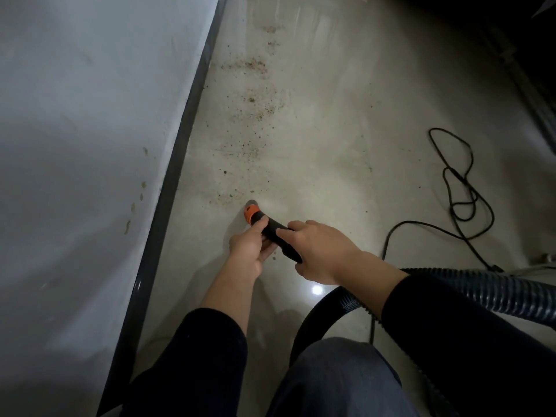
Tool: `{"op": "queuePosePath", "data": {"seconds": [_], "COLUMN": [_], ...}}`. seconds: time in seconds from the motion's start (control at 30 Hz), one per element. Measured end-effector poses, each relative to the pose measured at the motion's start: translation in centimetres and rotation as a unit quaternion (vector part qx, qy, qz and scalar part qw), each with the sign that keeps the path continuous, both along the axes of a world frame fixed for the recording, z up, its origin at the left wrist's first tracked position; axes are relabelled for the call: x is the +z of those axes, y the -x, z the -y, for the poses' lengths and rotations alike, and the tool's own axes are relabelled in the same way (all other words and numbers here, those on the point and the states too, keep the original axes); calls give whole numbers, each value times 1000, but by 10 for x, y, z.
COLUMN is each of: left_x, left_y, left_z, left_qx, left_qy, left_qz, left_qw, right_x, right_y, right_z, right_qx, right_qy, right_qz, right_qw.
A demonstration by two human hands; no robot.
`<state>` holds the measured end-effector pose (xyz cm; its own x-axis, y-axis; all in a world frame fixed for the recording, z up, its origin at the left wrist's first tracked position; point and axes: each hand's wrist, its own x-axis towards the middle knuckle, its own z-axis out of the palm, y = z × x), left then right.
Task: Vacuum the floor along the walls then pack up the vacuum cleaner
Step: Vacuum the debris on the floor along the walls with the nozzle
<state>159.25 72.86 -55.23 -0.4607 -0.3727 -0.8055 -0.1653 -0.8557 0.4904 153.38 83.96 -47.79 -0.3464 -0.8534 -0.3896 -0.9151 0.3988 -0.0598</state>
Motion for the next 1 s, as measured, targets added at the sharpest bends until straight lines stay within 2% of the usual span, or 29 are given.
{"op": "queuePosePath", "data": {"seconds": [0.2,0.63,1.0], "left_x": [-1,1,4], "left_y": [-9,-27,-25], "left_z": [14,23,26], "left_qx": [29,199,209], "left_qy": [-3,38,42], "left_qz": [7,63,66], "left_qw": [1000,977,975], "right_x": [0,-12,-18], "right_y": [-4,-18,-15], "right_z": [17,47,48], "right_qx": [4,47,41], "right_qy": [1,29,42], "right_qz": [16,43,46], "right_qw": [1000,998,997]}}
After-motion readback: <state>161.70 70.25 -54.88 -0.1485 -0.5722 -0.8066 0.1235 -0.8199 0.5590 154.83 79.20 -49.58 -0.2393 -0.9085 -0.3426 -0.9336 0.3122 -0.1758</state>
